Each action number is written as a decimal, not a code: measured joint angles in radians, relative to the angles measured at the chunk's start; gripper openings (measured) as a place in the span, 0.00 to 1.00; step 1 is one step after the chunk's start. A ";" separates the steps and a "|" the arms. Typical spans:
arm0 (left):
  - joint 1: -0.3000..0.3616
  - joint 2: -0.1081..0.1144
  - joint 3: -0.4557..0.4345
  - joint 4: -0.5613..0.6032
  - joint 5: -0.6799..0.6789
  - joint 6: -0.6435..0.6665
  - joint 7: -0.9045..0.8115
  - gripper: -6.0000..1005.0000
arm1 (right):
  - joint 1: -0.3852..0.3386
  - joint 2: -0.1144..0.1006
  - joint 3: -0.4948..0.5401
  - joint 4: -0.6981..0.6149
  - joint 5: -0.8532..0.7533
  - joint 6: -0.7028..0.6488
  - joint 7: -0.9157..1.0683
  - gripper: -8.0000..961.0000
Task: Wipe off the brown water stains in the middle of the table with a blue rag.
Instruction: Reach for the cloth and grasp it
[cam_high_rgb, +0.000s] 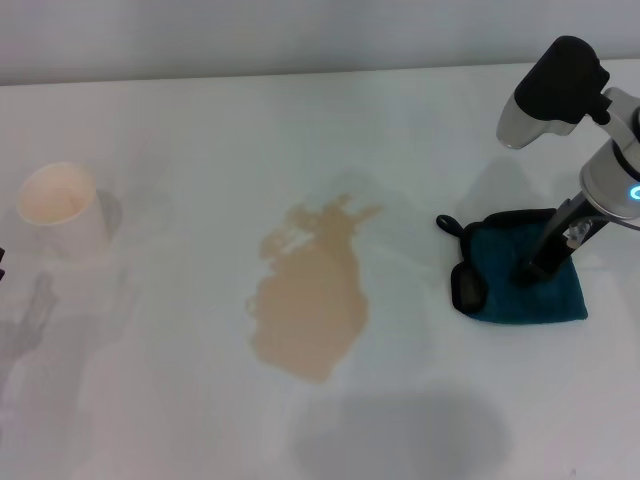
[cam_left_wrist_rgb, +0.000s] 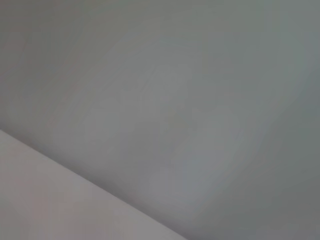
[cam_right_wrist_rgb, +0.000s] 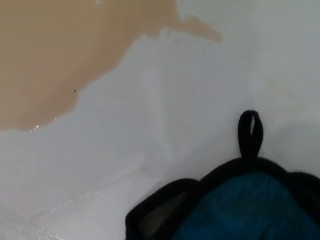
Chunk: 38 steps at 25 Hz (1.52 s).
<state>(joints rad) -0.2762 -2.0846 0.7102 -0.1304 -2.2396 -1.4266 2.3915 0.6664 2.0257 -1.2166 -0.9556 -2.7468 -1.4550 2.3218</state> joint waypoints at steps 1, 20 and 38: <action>0.000 0.000 0.000 0.000 0.000 0.000 0.000 0.88 | 0.000 0.000 0.000 0.000 0.000 0.001 0.003 0.20; 0.002 0.000 0.000 -0.003 0.000 0.000 0.000 0.88 | -0.042 0.000 -0.070 -0.086 0.004 -0.019 0.011 0.40; 0.010 0.000 0.000 0.000 0.002 -0.002 0.000 0.88 | -0.051 0.000 -0.081 -0.053 0.014 0.014 0.013 0.41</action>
<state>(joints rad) -0.2662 -2.0847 0.7102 -0.1305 -2.2380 -1.4287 2.3915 0.6158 2.0262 -1.2975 -1.0083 -2.7330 -1.4405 2.3344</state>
